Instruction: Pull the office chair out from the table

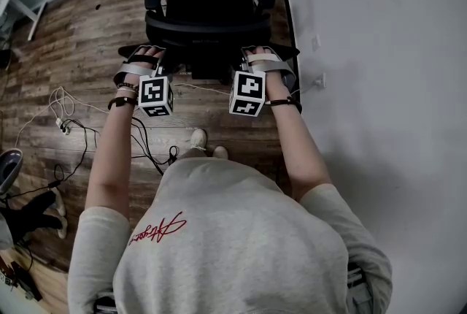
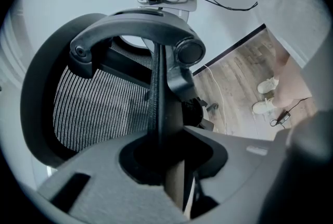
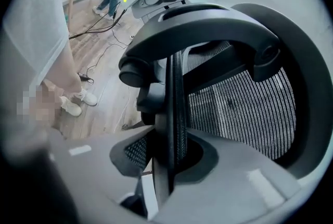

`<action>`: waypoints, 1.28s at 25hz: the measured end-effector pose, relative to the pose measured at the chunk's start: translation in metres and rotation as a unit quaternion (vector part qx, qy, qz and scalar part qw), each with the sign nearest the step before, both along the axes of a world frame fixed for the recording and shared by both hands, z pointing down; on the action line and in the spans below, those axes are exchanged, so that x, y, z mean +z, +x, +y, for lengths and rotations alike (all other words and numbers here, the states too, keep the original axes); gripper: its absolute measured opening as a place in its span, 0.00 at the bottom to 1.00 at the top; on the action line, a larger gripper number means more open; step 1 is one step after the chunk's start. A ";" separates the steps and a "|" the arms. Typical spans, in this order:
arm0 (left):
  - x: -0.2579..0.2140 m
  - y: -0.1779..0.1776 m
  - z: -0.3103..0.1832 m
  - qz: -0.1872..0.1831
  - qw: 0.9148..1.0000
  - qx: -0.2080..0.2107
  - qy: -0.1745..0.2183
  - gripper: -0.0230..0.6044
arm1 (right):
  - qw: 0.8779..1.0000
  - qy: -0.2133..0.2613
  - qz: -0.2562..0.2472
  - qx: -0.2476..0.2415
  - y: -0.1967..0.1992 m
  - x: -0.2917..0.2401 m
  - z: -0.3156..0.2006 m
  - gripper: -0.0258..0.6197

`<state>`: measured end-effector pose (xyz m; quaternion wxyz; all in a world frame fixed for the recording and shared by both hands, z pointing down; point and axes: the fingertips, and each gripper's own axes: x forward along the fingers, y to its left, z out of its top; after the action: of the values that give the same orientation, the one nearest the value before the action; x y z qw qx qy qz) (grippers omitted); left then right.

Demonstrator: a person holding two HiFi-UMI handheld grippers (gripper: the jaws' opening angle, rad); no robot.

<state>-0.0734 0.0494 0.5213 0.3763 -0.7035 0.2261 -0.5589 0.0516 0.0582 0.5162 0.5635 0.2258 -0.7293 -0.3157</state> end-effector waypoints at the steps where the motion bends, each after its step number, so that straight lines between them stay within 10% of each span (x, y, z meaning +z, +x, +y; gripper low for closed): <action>1: 0.000 0.000 0.001 0.001 1.000 0.000 -0.001 0.19 | 1.000 0.005 0.001 -0.002 -0.001 -0.001 0.000 0.18; 21: -0.005 0.014 0.010 -0.002 1.000 -0.014 -0.020 0.26 | 0.999 -0.033 0.010 -0.028 0.015 -0.004 0.009 0.31; 32: 0.003 0.014 0.023 -0.003 0.994 -0.022 -0.110 0.43 | 0.994 -0.108 0.008 -0.027 0.015 -0.002 0.019 0.43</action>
<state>-0.0596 0.0722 0.5241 0.2855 -0.7337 0.1773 -0.5905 0.0666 0.0772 0.5143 0.5820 0.1415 -0.7602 -0.2519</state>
